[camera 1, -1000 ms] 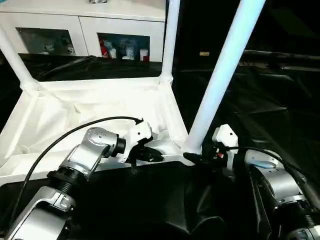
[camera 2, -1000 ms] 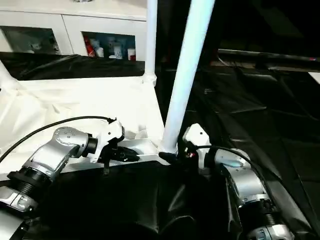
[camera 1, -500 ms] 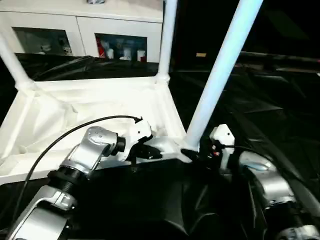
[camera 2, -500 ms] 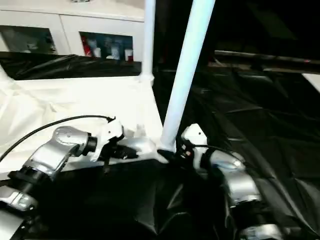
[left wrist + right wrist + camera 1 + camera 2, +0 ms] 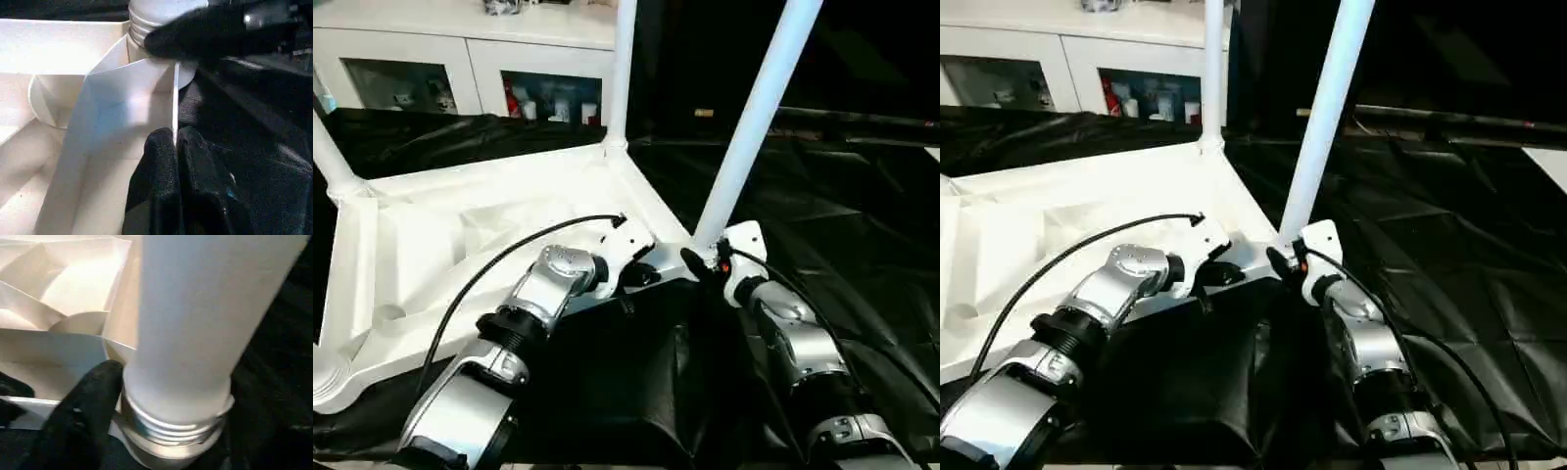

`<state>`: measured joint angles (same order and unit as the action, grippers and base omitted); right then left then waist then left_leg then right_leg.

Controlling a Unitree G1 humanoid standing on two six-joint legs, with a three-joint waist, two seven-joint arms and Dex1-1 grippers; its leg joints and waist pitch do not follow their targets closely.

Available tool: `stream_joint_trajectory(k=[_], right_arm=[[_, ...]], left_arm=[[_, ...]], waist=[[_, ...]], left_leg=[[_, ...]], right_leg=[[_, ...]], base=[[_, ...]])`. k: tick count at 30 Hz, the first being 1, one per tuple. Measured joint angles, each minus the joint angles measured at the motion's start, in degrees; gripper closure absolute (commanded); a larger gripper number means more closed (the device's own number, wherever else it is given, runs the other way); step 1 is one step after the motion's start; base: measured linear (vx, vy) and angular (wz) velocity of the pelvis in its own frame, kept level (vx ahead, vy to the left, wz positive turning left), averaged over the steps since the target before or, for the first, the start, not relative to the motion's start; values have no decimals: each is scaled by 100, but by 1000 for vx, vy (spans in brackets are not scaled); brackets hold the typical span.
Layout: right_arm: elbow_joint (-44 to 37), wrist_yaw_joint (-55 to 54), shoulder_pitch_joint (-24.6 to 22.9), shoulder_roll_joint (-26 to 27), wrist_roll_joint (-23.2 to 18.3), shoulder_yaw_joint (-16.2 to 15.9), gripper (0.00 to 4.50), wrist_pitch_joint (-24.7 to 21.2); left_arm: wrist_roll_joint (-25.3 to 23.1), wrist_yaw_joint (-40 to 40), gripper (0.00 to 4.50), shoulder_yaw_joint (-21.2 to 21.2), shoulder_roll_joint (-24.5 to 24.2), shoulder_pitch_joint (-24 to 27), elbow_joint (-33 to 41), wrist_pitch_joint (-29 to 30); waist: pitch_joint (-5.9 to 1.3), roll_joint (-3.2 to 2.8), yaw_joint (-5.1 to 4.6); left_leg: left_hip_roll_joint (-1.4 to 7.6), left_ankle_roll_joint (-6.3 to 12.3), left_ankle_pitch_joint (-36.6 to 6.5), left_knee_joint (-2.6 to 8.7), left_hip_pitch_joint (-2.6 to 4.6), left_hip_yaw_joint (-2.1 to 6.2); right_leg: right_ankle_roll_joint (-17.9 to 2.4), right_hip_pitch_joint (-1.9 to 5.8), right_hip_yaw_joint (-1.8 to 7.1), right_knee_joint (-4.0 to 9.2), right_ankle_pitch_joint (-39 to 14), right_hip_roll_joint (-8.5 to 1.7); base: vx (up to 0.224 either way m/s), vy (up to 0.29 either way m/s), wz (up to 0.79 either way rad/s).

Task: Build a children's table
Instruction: Rotate leg to tighten

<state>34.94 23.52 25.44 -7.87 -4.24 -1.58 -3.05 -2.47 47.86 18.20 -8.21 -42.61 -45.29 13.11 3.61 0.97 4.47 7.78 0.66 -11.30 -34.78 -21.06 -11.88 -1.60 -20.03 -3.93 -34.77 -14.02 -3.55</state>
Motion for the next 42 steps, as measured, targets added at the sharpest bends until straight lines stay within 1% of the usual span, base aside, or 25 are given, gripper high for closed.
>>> stream_joint_trajectory(k=[1, 4, 8, 11, 12, 13, 14, 16, 18, 20, 21, 24, 25, 26, 27, 30, 31, 37, 38, 40, 41, 42], right_arm=[[-41, 194, -24, -70, -51, 2, 74, 11], [-409, 1230, -265, -502, -287, -112, 74, 10], [-958, 2361, -538, -1105, -520, -322, 74, -67], [-1303, 3187, -600, -1568, -691, -500, 74, -166], [-1409, 3516, -609, -1742, -713, -573, 74, -164], [-1431, 3683, -609, -1788, -714, -586, 74, -157], [-1434, 3790, -608, -1796, -712, -606, 74, -143], [-1431, 3960, -603, -1803, -698, -745, 74, -132], [-1391, 4040, -541, -1785, -651, -822, 74, -112], [-1379, 4080, -486, -1751, -650, -841, 74, -115], [-1374, 4099, -438, -1713, -666, -852, 74, -129], [-1373, 4180, -359, -1670, -736, -893, 111, -139], [-1373, 4213, -356, -1666, -737, -900, 111, -139], [-1373, 4244, -356, -1650, -738, -900, 130, -139], [-1373, 4288, -357, -1639, -738, -901, 139, -138], [-1351, 4329, -355, -1640, -741, -900, 150, -135], [-1345, 4342, -353, -1640, -742, -900, 170, -134], [-1314, 4344, -358, -1631, -745, -874, 184, -141], [-1310, 4292, -376, -1599, -742, -850, 185, -145], [-1197, 3906, -445, -1430, -725, -696, 185, -146], [-1149, 3617, -461, -1317, -691, -631, 185, -133], [-1040, 3060, -459, -1123, -603, -502, 185, -138]], left_arm=[[-25, 159, 450, 30, -77, -24, -6, -66], [7, 807, 450, 92, -356, -24, 26, -318], [103, 1585, 450, 191, -798, 117, 331, -540], [158, 2169, 450, 255, -1143, 208, 577, -742], [177, 2403, 450, 280, -1254, 230, 672, -771], [184, 2530, 450, 290, -1302, 233, 716, -782], [195, 2627, 450, 295, -1353, 243, 784, -788], [228, 2808, 450, 307, -1418, 257, 879, -811], [248, 2913, 450, 326, -1439, 269, 938, -824], [255, 2936, 450, 346, -1444, 274, 947, -833], [258, 2940, 450, 349, -1448, 284, 948, -843], [263, 2952, 450, 349, -1463, 310, 957, -850], [264, 2967, 450, 349, -1479, 328, 975, -850], [266, 2994, 450, 343, -1494, 345, 996, -849], [268, 3020, 450, 341, -1510, 361, 1017, -848], [272, 3062, 450, 337, -1519, 374, 1028, -847], [272, 3066, 450, 337, -1520, 375, 1028, -847], [263, 2988, 450, 337, -1493, 376, 1018, -847], [261, 2923, 450, 331, -1441, 376, 1001, -839], [223, 2592, 450, 237, -1268, 368, 843, -815], [197, 2401, 450, 192, -1180, 348, 765, -791], [132, 2083, 450, 143, -1037, 290, 620, -738]], waist=[[6, -7, -3], [17, -4, 21], [20, 4, 62], [18, 6, 98], [18, 6, 108], [16, 8, 116], [15, 11, 127], [15, 10, 161], [15, 11, 185], [16, 12, 192], [16, 13, 188], [18, 15, 178], [18, 17, 176], [19, 19, 172], [20, 20, 168], [16, 29, 167], [16, 30, 168], [14, 28, 187], [14, 28, 191], [11, 28, 197], [11, 27, 190], [11, 27, 170]], left_leg=[[0, 0, 0, 6, 0, 0], [0, 1, 2, 31, -18, -1], [3, 0, 3, 51, -13, -6], [20, -5, 13, 69, -48, -6], [25, 15, 28, 68, -75, -6], [26, 18, 30, 64, -92, -6], [27, 19, 29, 61, -109, -6], [27, 24, 27, 49, -143, -6], [28, 34, 21, 14, -179, -6], [29, 38, 19, -7, -186, -6], [29, 37, 20, -12, -187, -6], [29, 22, 18, -20, -184, -7], [29, 20, 21, -20, -182, -8], [29, 18, 22, -20, -182, -9], [29, 17, 23, -20, -182, -10], [29, 17, 26, -21, -181, -11], [29, 18, 26, -21, -180, -11], [29, 29, 33, -23, -179, -11], [29, 27, 33, -23, -178, -12], [28, 24, 34, -24, -160, -12], [28, 23, 34, -24, -147, -14], [29, 20, 34, -23, -122, -15]], right_leg=[[1, -3, 0, 1, 0, 0], [3, -2, -2, 5, 33, 1], [38, -21, -2, -11, 121, -1], [52, -74, -7, -28, 97, 12], [48, -99, -11, -41, 89, 15], [42, -116, -12, -51, 85, 15], [34, -131, -11, -59, 81, 16], [31, -161, -11, -67, 79, 15], [28, -194, -10, -98, 77, 12], [28, -198, -10, -111, 77, 9], [27, -198, -7, -111, 77, 8], [20, -192, -5, -115, 84, 6], [15, -191, -5, -116, 88, 5], [14, -191, -5, -116, 90, 5], [15, -191, -4, -116, 93, 4], [16, -190, -4, -120, 94, 3], [15, -190, -4, -120, 94, 3], [16, -190, -5, -124, 94, 3], [16, -189, -5, -125, 94, 3], [13, -172, -5, -130, 96, 1], [8, -161, -4, -130, 99, 0], [1, -140, -3, -127, 103, -1]], base=[[0, 0, 0], [0, 0, 0], [54, -37, -1], [57, -41, 0], [51, -33, 0], [0, 0, 0], [0, 0, 0], [0, 0, 0], [0, 0, 0], [0, 0, 0], [0, 0, 0], [0, 0, 0], [0, 0, 0], [0, 0, 0], [0, 0, 0], [0, 0, 0], [0, 0, 0], [0, 0, 0], [0, 0, 0], [0, 0, 0], [0, 0, 0], [0, 0, 0]])
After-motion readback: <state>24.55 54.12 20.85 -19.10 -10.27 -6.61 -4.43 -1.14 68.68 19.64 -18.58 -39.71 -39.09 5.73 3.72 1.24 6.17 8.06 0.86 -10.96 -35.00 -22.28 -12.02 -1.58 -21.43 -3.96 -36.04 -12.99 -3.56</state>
